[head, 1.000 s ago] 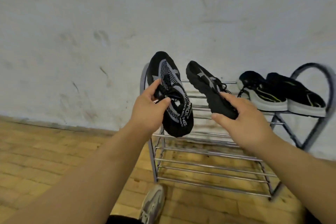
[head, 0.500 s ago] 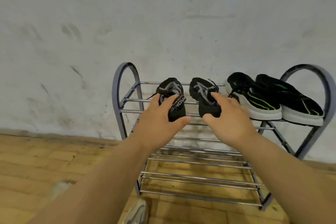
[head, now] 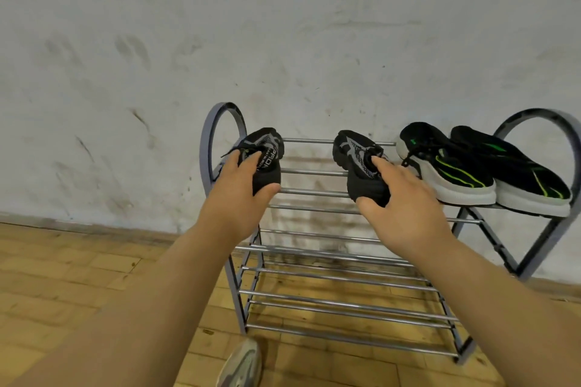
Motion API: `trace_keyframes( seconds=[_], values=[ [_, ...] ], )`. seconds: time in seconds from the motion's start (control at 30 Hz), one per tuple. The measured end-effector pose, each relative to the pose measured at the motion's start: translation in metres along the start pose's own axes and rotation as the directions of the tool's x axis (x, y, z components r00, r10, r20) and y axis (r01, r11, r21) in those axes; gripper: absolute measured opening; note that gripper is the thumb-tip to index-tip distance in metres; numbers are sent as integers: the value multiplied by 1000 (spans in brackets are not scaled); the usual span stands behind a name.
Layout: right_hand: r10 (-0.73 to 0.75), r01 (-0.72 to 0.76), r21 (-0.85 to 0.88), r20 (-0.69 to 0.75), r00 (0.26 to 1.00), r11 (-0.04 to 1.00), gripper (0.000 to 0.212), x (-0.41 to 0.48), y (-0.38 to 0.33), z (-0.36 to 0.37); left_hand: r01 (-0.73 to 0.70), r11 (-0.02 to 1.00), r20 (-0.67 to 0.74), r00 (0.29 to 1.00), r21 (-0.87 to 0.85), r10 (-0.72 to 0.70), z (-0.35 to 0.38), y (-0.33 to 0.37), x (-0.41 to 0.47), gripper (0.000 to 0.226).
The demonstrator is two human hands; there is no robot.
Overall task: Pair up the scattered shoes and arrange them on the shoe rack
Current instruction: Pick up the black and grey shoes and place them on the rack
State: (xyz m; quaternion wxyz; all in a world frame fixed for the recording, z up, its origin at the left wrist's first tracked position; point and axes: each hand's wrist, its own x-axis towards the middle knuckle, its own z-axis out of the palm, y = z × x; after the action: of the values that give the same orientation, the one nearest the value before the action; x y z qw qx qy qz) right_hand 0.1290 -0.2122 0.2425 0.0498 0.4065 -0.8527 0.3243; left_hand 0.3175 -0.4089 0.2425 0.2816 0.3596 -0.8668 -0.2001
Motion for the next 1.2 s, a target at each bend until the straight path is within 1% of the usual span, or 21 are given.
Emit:
trace_keyframes(
  seconds=[0.1, 0.13, 0.2, 0.23, 0.27, 0.33, 0.37, 0.4, 0.43, 0.57, 0.67, 0.77, 1.03, 1.2],
  values=[
    [-6, 4, -43, -29, 1000, 999, 72, -1, -10, 8, 2, 995, -108, 994, 97, 9, -5, -7, -2, 58],
    [-6, 4, -48, -33, 999, 999, 72, -1, -15, 11, 6, 987, -161, 987, 163, 20, -7, -8, -4, 58],
    [-9, 7, -43, -26, 1000, 999, 73, 1, -22, 18, 57, 951, -259, 966, 302, 25, -11, -8, -10, 65],
    [-10, 9, -38, -19, 1000, 999, 73, 2, -26, 21, 96, 944, -280, 960, 316, -4, -13, -8, -11, 68],
    [-14, 13, -31, -14, 1000, 999, 73, 3, -29, 24, 129, 951, -265, 963, 280, -53, -13, -10, -11, 70],
    [-40, 39, -23, -17, 999, 999, 73, 6, -36, 31, 147, 986, -149, 980, 77, -134, -12, -18, -12, 69],
    [-59, 59, -20, -15, 998, 998, 72, 7, -41, 35, 134, 991, -85, 987, -26, -136, -11, -23, -13, 67],
    [-77, 77, -17, -10, 997, 997, 72, 8, -45, 39, 117, 989, -49, 991, -90, -121, -10, -28, -13, 65],
    [-93, 93, -14, -3, 996, 996, 72, 9, -49, 43, 101, 988, -42, 993, -118, -106, -9, -32, -14, 64],
    [-123, 124, -4, 31, 992, 992, 75, 14, -63, 52, 74, 988, -53, 995, -136, -82, -10, -34, -13, 60],
    [-140, 139, 56, 24, 990, 989, 73, 17, -68, 56, 69, 993, -71, 995, -94, -76, -10, -34, -14, 59],
    [-176, 173, 100, 17, 984, 980, 70, 17, -74, 63, 74, 993, -85, 993, -90, -82, -8, -34, -14, 59],
    [-207, 206, 115, 0, 978, 972, 66, 17, -73, 68, 75, 996, -131, 988, -49, -81, -7, -36, -12, 58],
    [-214, 212, 93, 21, 977, 973, 67, 17, -72, 66, 100, 994, -136, 985, -43, -105, -5, -35, -10, 58]
  ],
)
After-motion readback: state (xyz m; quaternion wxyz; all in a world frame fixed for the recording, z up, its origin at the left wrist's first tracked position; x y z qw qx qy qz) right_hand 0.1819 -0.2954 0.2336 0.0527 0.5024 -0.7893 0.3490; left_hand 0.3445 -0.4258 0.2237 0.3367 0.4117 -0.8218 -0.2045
